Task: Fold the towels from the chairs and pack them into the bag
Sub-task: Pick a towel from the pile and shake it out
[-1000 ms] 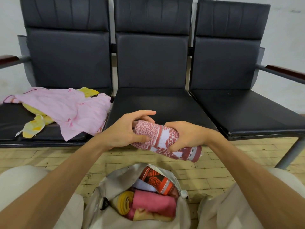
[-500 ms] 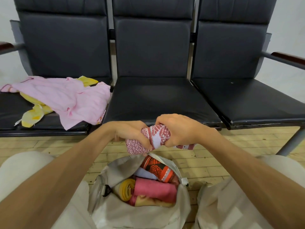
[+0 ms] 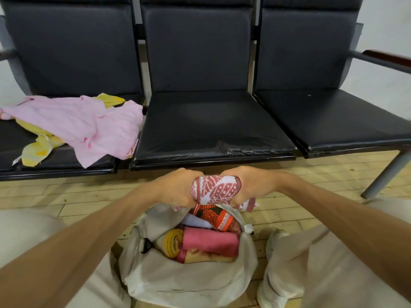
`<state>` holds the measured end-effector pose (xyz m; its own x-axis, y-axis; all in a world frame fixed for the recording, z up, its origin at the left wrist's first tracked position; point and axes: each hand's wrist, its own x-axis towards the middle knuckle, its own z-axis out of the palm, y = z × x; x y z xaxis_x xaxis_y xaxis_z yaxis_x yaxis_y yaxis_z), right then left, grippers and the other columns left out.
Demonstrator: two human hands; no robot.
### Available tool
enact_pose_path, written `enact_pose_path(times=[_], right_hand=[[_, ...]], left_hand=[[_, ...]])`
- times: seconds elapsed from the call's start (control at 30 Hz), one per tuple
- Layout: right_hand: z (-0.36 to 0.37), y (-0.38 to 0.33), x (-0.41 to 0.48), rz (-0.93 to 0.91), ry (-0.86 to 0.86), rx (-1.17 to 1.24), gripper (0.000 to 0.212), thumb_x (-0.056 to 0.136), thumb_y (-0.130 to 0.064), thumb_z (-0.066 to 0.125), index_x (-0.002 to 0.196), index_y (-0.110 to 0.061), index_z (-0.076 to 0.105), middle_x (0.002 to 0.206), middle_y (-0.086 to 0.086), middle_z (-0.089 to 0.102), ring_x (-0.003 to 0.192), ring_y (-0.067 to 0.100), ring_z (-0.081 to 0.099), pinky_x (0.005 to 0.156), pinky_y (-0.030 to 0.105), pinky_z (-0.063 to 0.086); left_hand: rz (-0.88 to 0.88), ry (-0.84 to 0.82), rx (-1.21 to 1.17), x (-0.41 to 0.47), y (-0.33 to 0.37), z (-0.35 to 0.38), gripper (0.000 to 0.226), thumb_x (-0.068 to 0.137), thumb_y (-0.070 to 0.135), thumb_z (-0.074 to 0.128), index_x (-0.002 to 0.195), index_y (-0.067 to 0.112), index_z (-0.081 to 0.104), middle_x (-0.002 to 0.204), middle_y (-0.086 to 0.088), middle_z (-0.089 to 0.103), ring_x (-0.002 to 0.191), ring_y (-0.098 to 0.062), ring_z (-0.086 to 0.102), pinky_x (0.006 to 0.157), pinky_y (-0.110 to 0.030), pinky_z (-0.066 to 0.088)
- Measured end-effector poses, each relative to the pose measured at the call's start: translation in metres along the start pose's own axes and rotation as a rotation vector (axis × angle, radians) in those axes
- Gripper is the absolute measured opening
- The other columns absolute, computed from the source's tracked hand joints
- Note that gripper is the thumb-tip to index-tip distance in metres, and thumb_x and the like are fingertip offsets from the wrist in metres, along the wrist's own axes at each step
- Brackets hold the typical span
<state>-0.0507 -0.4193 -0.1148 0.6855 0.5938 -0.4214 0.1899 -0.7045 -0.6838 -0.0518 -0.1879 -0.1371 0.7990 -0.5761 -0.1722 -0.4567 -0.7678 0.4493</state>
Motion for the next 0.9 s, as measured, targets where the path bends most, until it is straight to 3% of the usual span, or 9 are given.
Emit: enact_pose_path(times=[0.17, 0.27, 0.37, 0.47, 0.57, 0.63, 0.7, 0.9], right_hand=[[0.012, 0.040, 0.014, 0.010, 0.075, 0.188, 0.062, 0.075, 0.000, 0.079, 0.128, -0.018, 0.052, 0.113, 0.009, 0.063, 0.090, 0.022, 0.072, 0.052, 0.029, 0.057], [0.022, 0.070, 0.023, 0.106, 0.118, 0.273, 0.056, 0.075, 0.000, 0.079, 0.125, -0.015, 0.059, 0.105, 0.010, 0.068, 0.077, 0.018, 0.072, 0.050, 0.026, 0.056], [0.032, 0.107, 0.032, 0.199, 0.106, 0.300, 0.055, 0.075, 0.000, 0.079, 0.125, -0.014, 0.059, 0.102, 0.010, 0.070, 0.074, 0.020, 0.073, 0.055, 0.028, 0.058], [0.047, 0.133, 0.042, 0.282, 0.109, 0.336, 0.055, 0.073, -0.003, 0.081, 0.123, -0.016, 0.060, 0.105, 0.009, 0.070, 0.080, 0.019, 0.073, 0.070, 0.033, 0.061], [0.070, 0.143, 0.051, 0.312, 0.115, 0.424, 0.053, 0.074, 0.002, 0.079, 0.121, -0.016, 0.062, 0.096, 0.011, 0.071, 0.068, 0.018, 0.072, 0.053, 0.027, 0.057], [0.087, 0.147, 0.058, 0.313, 0.156, 0.509, 0.050, 0.073, 0.007, 0.078, 0.114, -0.018, 0.064, 0.093, 0.010, 0.072, 0.064, 0.015, 0.071, 0.050, 0.025, 0.056], [0.104, 0.153, 0.071, 0.283, 0.195, 0.546, 0.051, 0.068, 0.003, 0.083, 0.110, -0.021, 0.067, 0.097, 0.007, 0.073, 0.078, 0.016, 0.073, 0.063, 0.029, 0.060], [0.137, 0.140, 0.117, 0.230, 0.309, 0.474, 0.054, 0.058, -0.014, 0.091, 0.103, -0.033, 0.067, 0.097, -0.004, 0.073, 0.087, 0.012, 0.071, 0.081, 0.037, 0.059]], left_hand=[[-0.069, -0.014, 0.044, 0.026, -0.016, 0.041, 0.043, 0.069, 0.029, 0.077, 0.105, 0.027, 0.053, 0.097, 0.012, 0.060, 0.085, -0.010, 0.059, 0.065, -0.023, 0.051], [-0.155, -0.090, -0.068, 0.039, -0.042, 0.069, 0.071, 0.063, 0.028, 0.084, 0.123, 0.025, 0.045, 0.118, 0.005, 0.054, 0.103, -0.013, 0.054, 0.085, -0.032, 0.051], [-0.187, -0.180, 0.115, 0.040, -0.070, 0.098, 0.096, 0.068, 0.034, 0.082, 0.144, 0.018, 0.026, 0.136, -0.004, 0.037, 0.126, -0.021, 0.039, 0.103, -0.037, 0.040], [-0.343, -0.083, 0.262, 0.041, -0.092, 0.127, 0.082, 0.079, 0.039, 0.072, 0.141, 0.011, 0.026, 0.134, -0.008, 0.036, 0.124, -0.026, 0.043, 0.093, -0.036, 0.041], [-0.437, -0.021, 0.314, 0.046, -0.112, 0.150, 0.069, 0.085, 0.032, 0.065, 0.140, 0.012, 0.029, 0.137, -0.009, 0.041, 0.122, -0.026, 0.047, 0.095, -0.037, 0.045], [-0.434, 0.050, 0.337, 0.048, -0.120, 0.150, 0.055, 0.093, 0.026, 0.053, 0.143, 0.019, 0.031, 0.134, -0.007, 0.050, 0.117, -0.028, 0.054, 0.091, -0.038, 0.047], [-0.425, 0.077, 0.298, 0.046, -0.133, 0.137, 0.045, 0.097, 0.024, 0.048, 0.141, 0.022, 0.038, 0.127, -0.009, 0.057, 0.110, -0.032, 0.059, 0.086, -0.039, 0.049], [-0.278, 0.056, 0.105, 0.034, -0.161, 0.097, 0.025, 0.097, 0.024, 0.053, 0.121, 0.020, 0.058, 0.112, -0.005, 0.065, 0.099, -0.023, 0.059, 0.086, -0.038, 0.050]])
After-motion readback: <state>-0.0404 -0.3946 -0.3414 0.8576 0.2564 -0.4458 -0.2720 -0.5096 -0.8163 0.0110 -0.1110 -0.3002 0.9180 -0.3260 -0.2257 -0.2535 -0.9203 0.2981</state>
